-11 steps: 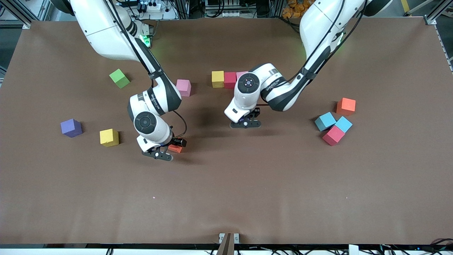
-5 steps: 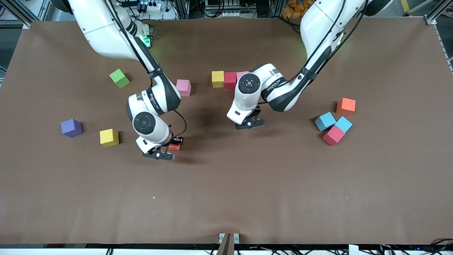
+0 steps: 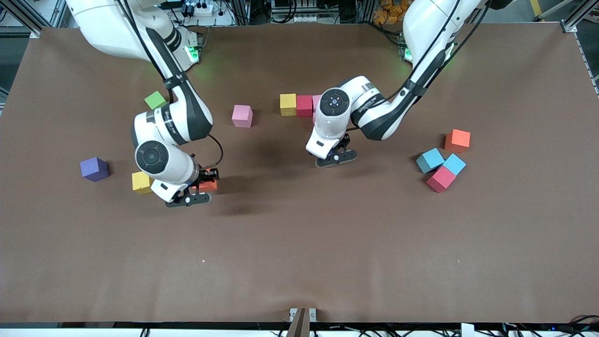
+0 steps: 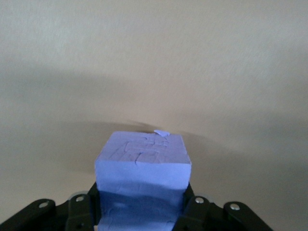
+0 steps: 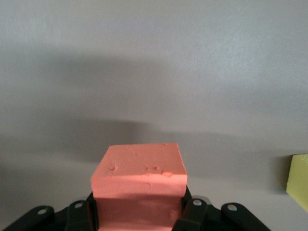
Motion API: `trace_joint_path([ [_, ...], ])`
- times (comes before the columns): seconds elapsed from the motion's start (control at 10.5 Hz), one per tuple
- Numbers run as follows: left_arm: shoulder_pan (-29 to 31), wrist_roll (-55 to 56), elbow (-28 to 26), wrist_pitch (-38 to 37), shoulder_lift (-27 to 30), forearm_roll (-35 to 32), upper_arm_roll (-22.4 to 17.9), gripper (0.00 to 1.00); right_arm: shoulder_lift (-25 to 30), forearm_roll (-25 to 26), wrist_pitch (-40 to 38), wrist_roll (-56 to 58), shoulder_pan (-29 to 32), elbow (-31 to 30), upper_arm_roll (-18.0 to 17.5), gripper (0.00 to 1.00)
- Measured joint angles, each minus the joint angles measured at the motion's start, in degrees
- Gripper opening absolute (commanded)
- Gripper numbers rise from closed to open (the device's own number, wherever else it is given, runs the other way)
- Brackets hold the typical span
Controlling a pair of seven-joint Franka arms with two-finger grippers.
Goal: Form number 2 with 11 blocks
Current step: 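Place purple below pink with the left gripper while the right gripper carries orange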
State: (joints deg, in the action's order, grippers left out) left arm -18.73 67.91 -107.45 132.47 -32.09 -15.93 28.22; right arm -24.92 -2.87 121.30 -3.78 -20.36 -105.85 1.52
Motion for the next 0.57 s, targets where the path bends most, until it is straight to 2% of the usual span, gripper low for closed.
trace_joint_path([
  [0.28,3.92,0.08,-5.37,5.38,0.11,1.25,3.50,0.05,4.02,0.37,0.41,17.66,0.34,-3.94,0.00,0.22],
  [0.57,4.20,0.08,-7.41,6.02,0.12,1.33,4.22,0.05,6.33,0.60,0.42,30.07,2.81,-5.33,0.05,0.24],
])
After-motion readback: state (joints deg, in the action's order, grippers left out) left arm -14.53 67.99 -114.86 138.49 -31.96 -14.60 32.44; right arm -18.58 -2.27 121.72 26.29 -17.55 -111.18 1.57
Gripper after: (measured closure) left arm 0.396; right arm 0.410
